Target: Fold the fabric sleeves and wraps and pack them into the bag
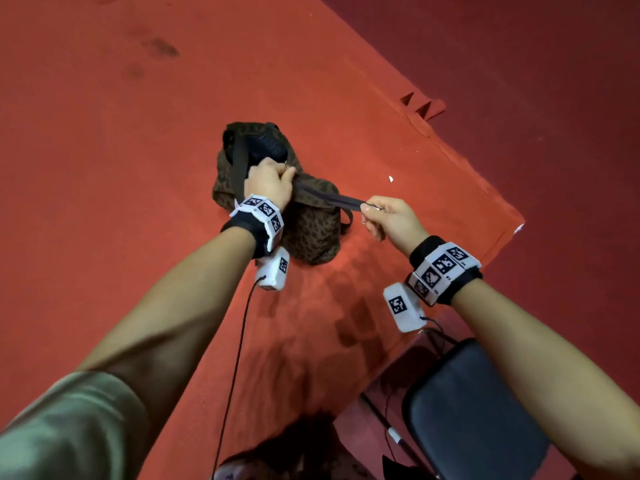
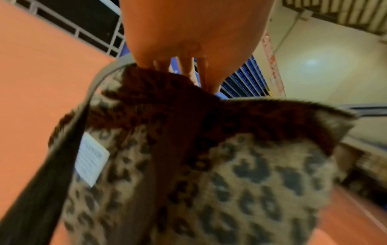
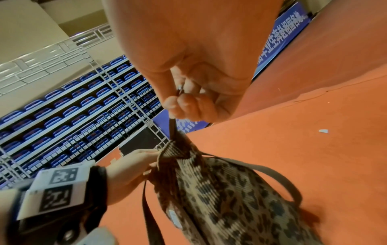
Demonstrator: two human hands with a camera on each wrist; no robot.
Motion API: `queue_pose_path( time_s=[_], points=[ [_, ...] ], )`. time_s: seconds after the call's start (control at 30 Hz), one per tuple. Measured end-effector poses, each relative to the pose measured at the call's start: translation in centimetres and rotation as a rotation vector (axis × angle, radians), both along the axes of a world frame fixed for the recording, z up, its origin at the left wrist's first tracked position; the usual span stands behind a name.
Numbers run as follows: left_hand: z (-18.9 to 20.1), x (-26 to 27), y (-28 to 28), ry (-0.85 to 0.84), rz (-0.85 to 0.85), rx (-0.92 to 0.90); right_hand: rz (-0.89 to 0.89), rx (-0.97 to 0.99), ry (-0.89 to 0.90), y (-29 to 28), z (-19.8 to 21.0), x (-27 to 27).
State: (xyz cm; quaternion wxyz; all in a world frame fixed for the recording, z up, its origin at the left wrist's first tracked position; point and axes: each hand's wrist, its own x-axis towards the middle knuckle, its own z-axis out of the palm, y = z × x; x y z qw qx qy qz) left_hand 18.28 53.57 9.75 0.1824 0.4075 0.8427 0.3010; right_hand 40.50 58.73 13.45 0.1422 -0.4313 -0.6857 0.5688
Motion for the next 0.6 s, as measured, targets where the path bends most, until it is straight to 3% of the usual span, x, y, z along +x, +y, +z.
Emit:
queue_pose_path(
  time_s=[0.2, 0.37, 0.43, 0.53, 0.6],
  points=[
    [-0.9, -1.8, 0.8, 0.256, -0.213, -0.075, -0.077, -0.069, -0.036, 1.6, -0.5, 2.3],
    [-1.5, -3.3, 0.4, 0.349, -0.213, -0.150, -0.153, -0.105, -0.074, 3.1, -1.5, 1.9],
    [-1.5, -3.7, 0.1, 0.257, -0.190, -0.168, -0.106, 0.017, -0.195, 3.5, -1.6, 1.2],
    [-1.6, -4.4, -0.3, 0.148, -0.160, -0.143, 0.011, 0.391, -0.570, 3.7, -1.2, -0.7],
    [-1.7, -5.2, -0.3, 0.092, -0.183, -0.146, 0.090, 0.611, -0.585, 3.3, -1.3, -3.4]
  ],
)
